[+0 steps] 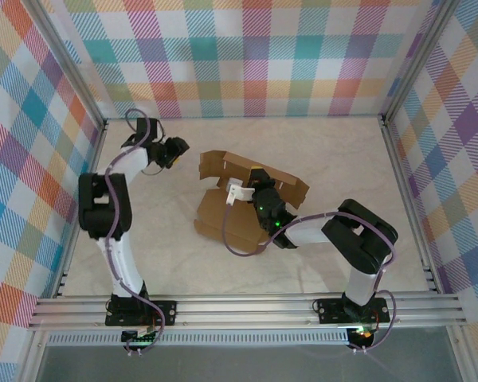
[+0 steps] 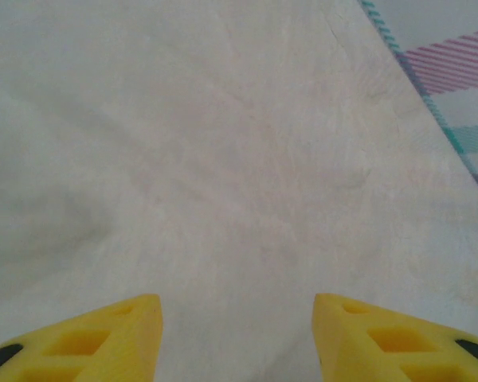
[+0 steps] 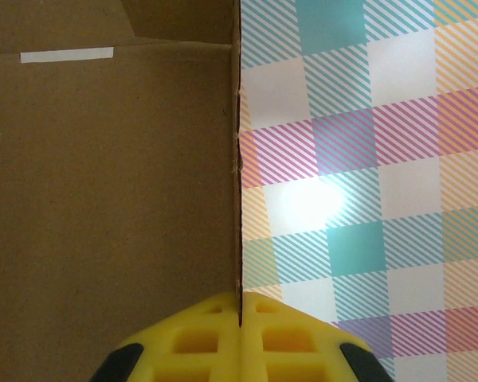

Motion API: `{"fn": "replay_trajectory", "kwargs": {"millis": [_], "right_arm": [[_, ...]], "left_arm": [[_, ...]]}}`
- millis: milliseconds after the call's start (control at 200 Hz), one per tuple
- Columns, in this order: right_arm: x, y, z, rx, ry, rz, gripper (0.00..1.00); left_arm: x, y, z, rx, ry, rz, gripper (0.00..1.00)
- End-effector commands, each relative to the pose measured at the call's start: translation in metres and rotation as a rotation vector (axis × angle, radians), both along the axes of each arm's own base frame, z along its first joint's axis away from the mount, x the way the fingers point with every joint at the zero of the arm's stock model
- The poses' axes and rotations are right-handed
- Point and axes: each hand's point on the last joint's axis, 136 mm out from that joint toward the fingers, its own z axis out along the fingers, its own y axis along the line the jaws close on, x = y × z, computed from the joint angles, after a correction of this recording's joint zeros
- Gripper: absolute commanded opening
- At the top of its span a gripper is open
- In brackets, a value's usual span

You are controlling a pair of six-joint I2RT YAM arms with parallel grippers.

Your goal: Fold the paper box

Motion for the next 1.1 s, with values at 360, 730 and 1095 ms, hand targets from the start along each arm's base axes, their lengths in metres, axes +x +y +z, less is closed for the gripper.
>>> {"fn": "replay_trajectory", "kwargs": {"millis": [360, 730, 1095], "right_arm": [[0.005, 0.005, 0.023, 0.076, -0.031, 0.015, 0.00], [0.007, 0.007, 0.019, 0.085, -0.021, 0.008, 0.00], [0.010, 0.008, 0.014, 0.063, -0.014, -0.001, 0.00]], "left_arm": [[-0.010, -0.111, -0.013, -0.067, 0.088, -0.491, 0.48], [-0.053, -0.123, 0.005, -0.156, 0.125, -0.500, 0.44], [-0.082, -0.122, 0.013, -0.094, 0.112, -0.475, 0.44]]}}
